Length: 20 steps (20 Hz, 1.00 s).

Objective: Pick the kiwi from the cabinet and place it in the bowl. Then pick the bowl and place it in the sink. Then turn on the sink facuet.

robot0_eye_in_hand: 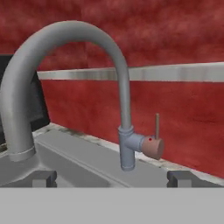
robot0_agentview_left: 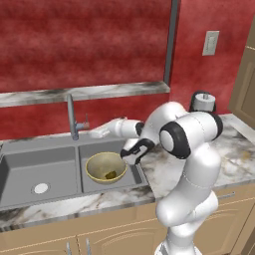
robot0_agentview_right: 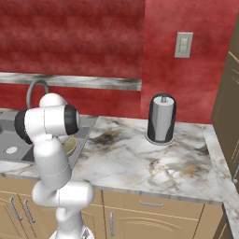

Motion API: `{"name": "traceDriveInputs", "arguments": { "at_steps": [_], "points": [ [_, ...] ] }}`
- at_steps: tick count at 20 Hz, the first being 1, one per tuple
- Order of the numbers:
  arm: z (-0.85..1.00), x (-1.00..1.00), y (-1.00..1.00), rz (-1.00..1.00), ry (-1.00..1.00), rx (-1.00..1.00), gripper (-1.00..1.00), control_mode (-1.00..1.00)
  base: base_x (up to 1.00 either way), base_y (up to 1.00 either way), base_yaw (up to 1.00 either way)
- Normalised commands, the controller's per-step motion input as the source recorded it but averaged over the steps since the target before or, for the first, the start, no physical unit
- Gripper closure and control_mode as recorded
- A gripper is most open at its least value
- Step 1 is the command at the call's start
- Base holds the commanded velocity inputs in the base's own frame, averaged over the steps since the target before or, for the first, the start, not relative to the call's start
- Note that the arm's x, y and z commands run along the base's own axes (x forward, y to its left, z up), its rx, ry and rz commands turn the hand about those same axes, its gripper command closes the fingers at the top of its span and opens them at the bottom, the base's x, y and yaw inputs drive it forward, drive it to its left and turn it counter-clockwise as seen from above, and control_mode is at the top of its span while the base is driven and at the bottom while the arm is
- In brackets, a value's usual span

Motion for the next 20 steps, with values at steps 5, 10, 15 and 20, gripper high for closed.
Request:
{"name": "traceDriveInputs", "arguments": {
  "at_steps": [5, 10, 15, 20],
  "points": [
    [-0.32, 0.45, 0.0, 0.0, -0.02, 0.1, -1.0, -1.0, 0.0, 0.0, 0.0],
    [-0.04, 0.4, 0.0, 0.0, -0.09, 0.06, -1.0, -1.0, 0.0, 0.0, 0.0],
    [0.0, 0.32, -0.08, 0.0, -0.12, 0.03, -1.0, -1.0, 0.0, 0.0, 0.0],
    [-0.19, 0.43, -0.03, 0.01, -0.1, 0.0, -1.0, -1.0, 0.0, 0.0, 0.0]
  ]
}}
